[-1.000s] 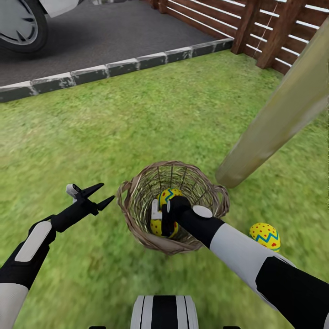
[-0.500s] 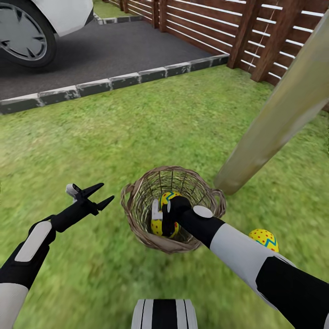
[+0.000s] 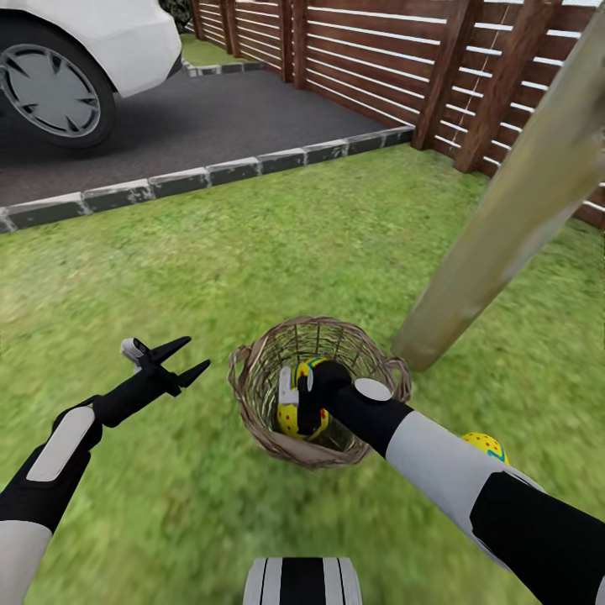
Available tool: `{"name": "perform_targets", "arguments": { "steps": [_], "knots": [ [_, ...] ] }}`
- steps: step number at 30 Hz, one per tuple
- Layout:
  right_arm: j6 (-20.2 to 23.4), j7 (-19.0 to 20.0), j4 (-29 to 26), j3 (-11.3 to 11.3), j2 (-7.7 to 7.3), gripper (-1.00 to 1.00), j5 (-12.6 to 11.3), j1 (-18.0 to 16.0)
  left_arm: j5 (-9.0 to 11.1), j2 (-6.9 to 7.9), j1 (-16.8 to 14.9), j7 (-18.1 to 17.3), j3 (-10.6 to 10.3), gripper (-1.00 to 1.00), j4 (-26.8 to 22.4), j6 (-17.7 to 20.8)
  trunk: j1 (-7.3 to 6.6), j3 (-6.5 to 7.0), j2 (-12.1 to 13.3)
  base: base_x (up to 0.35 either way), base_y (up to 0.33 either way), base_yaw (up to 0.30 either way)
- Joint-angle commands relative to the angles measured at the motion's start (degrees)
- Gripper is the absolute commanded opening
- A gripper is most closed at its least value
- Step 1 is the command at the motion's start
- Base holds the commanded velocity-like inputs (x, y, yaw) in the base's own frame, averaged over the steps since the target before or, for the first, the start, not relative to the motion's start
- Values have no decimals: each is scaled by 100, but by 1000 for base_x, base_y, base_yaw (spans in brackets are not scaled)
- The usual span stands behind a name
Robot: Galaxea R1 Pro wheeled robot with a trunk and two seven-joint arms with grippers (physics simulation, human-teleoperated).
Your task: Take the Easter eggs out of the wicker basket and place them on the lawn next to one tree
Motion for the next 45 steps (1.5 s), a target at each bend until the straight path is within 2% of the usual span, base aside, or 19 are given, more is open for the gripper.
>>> {"name": "perform_targets", "arguments": {
  "steps": [1, 15, 22, 37, 39, 45],
  "knots": [
    [7, 32, -8, 6, 0, -100, 61, -5, -13, 0, -3, -19, 3, 100, 2, 21, -3, 19, 0, 0, 0, 0],
    [0, 39, -7, 12, -18, -100, 60, 49, -20, 0, -3, -19, 3, 100, 2, 21, -39, 329, 19, 0, 0, 0],
    [-2, 34, -8, 22, -18, -100, 59, 253, -13, 0, -3, -19, 3, 100, 2, 29, -57, 484, 28, 0, 0, 0],
    [7, 40, -194, 15, -26, -100, 52, 261, -30, 1, -3, 5, 12, 100, 2, 30, -96, 817, 48, 0, 0, 0],
    [70, 29, -128, 47, -45, -100, 42, 226, 5, 48, 47, -32, 43, 100, -7, 30, -102, 860, 51, 0, 0, 0],
    [254, 66, -74, 1, -28, -100, 50, 234, 7, 61, 118, -31, 54, 100, -7, 30, -117, 993, 59, 0, 0, 0]
  ]
}}
